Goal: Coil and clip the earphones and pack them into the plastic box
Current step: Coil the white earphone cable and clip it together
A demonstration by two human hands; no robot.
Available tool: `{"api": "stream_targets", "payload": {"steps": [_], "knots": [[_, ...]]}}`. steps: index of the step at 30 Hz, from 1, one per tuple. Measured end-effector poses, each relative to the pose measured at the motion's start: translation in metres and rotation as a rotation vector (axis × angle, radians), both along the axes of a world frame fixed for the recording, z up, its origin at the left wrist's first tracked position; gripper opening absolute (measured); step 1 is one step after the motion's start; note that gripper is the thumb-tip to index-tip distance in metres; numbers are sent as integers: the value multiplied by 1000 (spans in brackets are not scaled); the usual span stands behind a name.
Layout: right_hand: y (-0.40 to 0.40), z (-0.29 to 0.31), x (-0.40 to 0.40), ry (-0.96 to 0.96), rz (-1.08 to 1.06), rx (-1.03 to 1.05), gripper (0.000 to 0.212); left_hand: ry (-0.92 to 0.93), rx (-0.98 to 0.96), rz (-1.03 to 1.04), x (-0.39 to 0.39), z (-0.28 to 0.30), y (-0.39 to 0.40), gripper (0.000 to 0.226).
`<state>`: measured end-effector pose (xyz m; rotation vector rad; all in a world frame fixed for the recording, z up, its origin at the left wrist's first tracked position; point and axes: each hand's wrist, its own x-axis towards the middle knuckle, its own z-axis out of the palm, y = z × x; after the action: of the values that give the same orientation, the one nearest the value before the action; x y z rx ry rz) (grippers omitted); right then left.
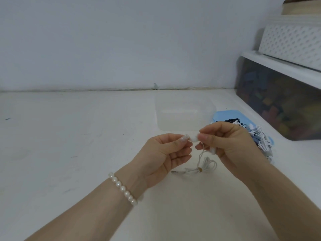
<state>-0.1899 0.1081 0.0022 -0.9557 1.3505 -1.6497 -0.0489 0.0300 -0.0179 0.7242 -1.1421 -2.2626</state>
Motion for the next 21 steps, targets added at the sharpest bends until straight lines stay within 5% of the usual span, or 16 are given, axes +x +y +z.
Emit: {"api": "stream_targets", "payload": {"steps": [17,21], "knots": [[1,1,5,-124,18,2,5,30,-162,24,-5,-3,2,22],[5,10,-1,-211,-1,-67,3,-131,-540,14,-2,-3,4,30]]}}
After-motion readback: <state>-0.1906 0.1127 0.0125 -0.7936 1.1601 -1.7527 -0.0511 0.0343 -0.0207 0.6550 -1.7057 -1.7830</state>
